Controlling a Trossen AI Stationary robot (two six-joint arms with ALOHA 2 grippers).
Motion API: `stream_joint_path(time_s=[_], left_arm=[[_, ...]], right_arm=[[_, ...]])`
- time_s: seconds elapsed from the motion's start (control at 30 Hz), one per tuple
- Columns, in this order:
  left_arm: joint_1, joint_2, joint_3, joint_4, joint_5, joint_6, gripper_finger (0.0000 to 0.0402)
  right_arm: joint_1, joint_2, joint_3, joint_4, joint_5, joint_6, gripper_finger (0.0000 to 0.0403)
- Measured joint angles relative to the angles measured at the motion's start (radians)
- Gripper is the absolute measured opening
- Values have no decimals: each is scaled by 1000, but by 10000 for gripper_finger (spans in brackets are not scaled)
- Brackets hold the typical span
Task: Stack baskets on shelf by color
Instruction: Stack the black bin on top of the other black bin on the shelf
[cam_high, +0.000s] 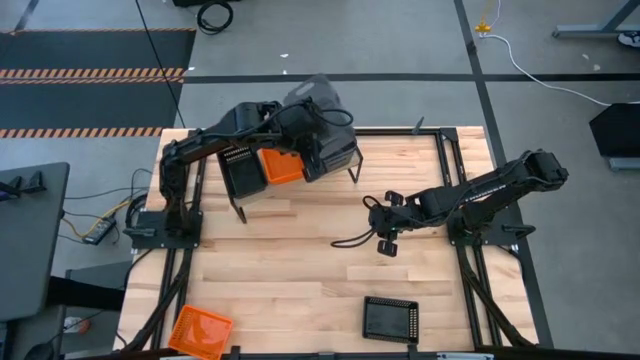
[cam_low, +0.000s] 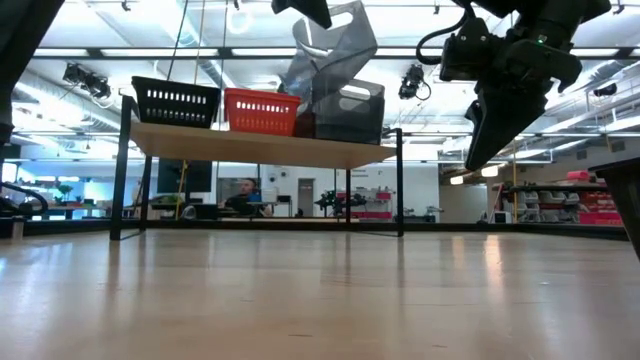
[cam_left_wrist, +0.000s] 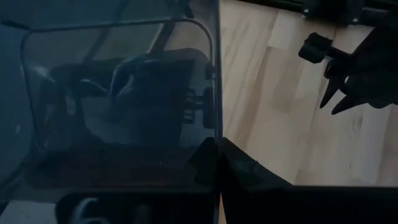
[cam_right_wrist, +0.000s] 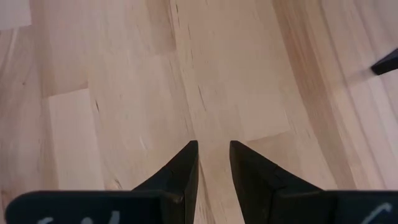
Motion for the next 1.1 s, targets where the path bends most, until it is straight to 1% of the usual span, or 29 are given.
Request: stream_joint_path(time_s=[0.13, 0.47, 0.63, 0.73, 0.97, 1.1], left_arm=[[-2, 0, 0, 0, 0, 0, 17], [-6, 0, 0, -2, -5, -19, 92], [-6, 0, 0, -1, -11, -18, 116], [-7, 0, 0, 0, -11, -11, 121], [-6, 0, 0, 1, -11, -6, 117], [-6, 0, 0, 1, -11, 30, 117]], right_arm=[[0, 0, 0, 0, 0, -10, 99], [0, 0, 0, 0, 0, -12, 99], [0, 0, 0, 0, 0, -12, 99], [0, 0, 0, 0, 0, -12, 99], [0, 0, 0, 0, 0, -12, 99], [0, 0, 0, 0, 0, -12, 99]])
